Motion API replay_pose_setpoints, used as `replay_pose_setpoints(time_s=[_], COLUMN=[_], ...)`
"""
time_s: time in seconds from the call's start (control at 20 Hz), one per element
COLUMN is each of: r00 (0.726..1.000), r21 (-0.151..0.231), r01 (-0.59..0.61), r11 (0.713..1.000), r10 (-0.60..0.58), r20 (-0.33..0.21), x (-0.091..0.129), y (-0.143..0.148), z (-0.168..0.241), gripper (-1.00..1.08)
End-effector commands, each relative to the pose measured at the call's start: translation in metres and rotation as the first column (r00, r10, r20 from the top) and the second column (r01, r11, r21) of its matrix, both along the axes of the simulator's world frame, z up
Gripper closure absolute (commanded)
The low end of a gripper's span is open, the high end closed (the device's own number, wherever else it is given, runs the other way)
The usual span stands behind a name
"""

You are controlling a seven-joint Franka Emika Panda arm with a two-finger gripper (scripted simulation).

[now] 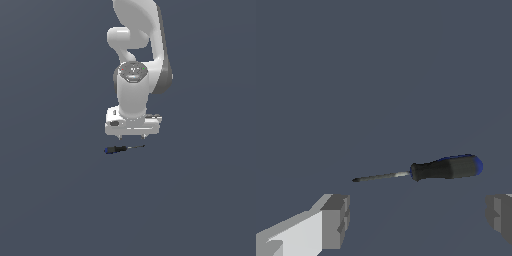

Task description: Pick up the object and move it to a goal position.

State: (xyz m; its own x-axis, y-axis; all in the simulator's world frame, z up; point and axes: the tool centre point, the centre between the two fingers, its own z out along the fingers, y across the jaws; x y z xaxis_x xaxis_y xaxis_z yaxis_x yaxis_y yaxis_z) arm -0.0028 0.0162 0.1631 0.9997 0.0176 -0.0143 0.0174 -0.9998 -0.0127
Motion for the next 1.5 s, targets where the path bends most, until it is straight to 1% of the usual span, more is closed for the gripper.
replay_pose_setpoints(time_s=[0.0,0.4,0.8,1.2,1.45], r00=[1.000,0.999,0.999,0.992,0.971], r21=[0.000,-0.006,-0.004,0.002,0.007], r01=[0.000,-0.013,0.011,0.123,0.238], r11=[1.000,1.000,1.000,0.992,0.971], r10=[0.000,0.013,-0.010,-0.123,-0.238], r20=[0.000,0.032,0.031,0.026,0.020], x=[0.000,0.011,0.011,0.008,0.006], y=[0.000,0.006,0.005,0.004,0.003], z=[0.000,0.019,0.016,0.006,-0.005], gripper=[-0.92,-0.92,-0.92,-0.92,-0.92])
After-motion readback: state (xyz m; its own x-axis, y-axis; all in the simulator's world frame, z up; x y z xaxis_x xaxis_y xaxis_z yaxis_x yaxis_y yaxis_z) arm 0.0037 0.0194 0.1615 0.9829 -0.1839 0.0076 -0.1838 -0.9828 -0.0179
